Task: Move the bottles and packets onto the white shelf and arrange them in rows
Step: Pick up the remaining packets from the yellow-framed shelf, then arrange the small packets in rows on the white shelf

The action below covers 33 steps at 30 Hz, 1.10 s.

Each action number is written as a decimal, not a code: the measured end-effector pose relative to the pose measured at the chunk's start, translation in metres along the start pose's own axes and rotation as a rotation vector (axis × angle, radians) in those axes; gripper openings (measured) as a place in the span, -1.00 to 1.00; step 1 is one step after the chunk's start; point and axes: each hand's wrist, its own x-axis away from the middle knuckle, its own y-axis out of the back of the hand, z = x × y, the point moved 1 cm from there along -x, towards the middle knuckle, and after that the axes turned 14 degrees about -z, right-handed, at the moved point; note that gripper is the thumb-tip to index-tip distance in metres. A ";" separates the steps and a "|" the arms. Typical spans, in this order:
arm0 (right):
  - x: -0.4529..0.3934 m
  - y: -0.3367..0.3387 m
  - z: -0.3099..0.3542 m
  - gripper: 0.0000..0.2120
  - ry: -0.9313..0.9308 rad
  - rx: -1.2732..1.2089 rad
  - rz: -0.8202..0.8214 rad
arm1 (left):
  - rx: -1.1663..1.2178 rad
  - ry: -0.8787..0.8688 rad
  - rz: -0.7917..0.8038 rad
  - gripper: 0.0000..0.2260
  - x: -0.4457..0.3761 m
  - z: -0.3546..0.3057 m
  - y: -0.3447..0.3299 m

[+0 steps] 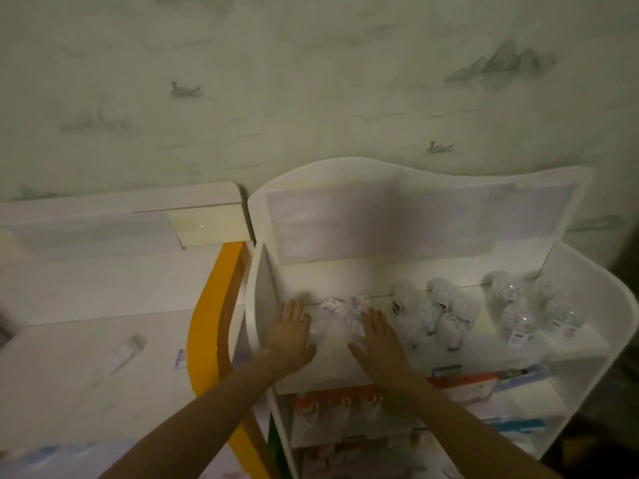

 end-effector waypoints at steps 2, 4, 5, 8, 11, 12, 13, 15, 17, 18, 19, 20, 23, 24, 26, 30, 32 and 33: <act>0.017 0.009 0.002 -0.27 -0.002 -0.013 -0.012 | -0.045 -0.040 -0.060 -0.33 0.015 -0.002 0.016; 0.037 0.015 0.007 -0.27 -0.016 -0.018 -0.016 | -0.055 -0.070 -0.101 -0.36 0.034 -0.003 0.033; 0.048 0.017 0.010 -0.27 -0.020 -0.022 -0.016 | -0.064 -0.076 -0.114 -0.37 0.045 -0.003 0.041; 0.071 0.020 0.019 -0.32 0.006 -0.049 -0.015 | -0.081 -0.062 -0.181 -0.39 0.073 0.000 0.060; 0.087 0.028 0.033 -0.40 0.055 -0.097 -0.015 | -0.035 -0.061 -0.240 -0.44 0.094 0.012 0.074; 0.094 0.031 0.044 -0.42 0.074 -0.138 -0.012 | -0.030 -0.067 -0.245 -0.46 0.106 0.018 0.079; 0.102 0.035 0.055 -0.44 0.094 -0.181 -0.012 | -0.029 -0.074 -0.243 -0.48 0.118 0.025 0.083; 0.112 0.038 0.070 -0.47 0.125 -0.237 -0.015 | -0.027 -0.081 -0.271 -0.48 0.132 0.037 0.084; 0.120 0.040 0.092 -0.51 0.178 -0.266 -0.018 | -0.009 -0.048 -0.284 -0.46 0.151 0.052 0.085; 0.123 0.039 0.103 -0.53 0.204 -0.274 -0.012 | -0.006 -0.022 -0.279 -0.45 0.160 0.059 0.085; 0.126 0.037 0.116 -0.56 0.233 -0.281 -0.007 | -0.008 0.002 -0.270 -0.45 0.170 0.067 0.084; 0.129 0.032 0.130 -0.58 0.268 -0.287 0.008 | -0.006 0.023 -0.260 -0.45 0.179 0.075 0.081; 0.141 0.011 0.175 -0.64 0.406 -0.364 0.104 | -0.013 0.092 -0.203 -0.47 0.207 0.104 0.068; 0.144 0.000 0.191 -0.64 0.452 -0.389 0.138 | -0.023 0.125 -0.181 -0.47 0.216 0.116 0.062; 0.147 -0.022 0.225 -0.66 0.494 -0.412 0.171 | -0.051 0.190 -0.138 -0.48 0.232 0.140 0.049; 0.143 -0.058 0.285 -0.61 0.438 -0.438 0.166 | -0.061 0.295 -0.063 -0.50 0.257 0.191 0.025; 0.134 -0.074 0.312 -0.57 0.423 -0.412 0.178 | -0.041 0.333 -0.038 -0.46 0.264 0.219 0.010; 0.128 -0.082 0.325 -0.55 0.397 -0.403 0.176 | -0.024 0.349 -0.025 -0.44 0.267 0.233 0.001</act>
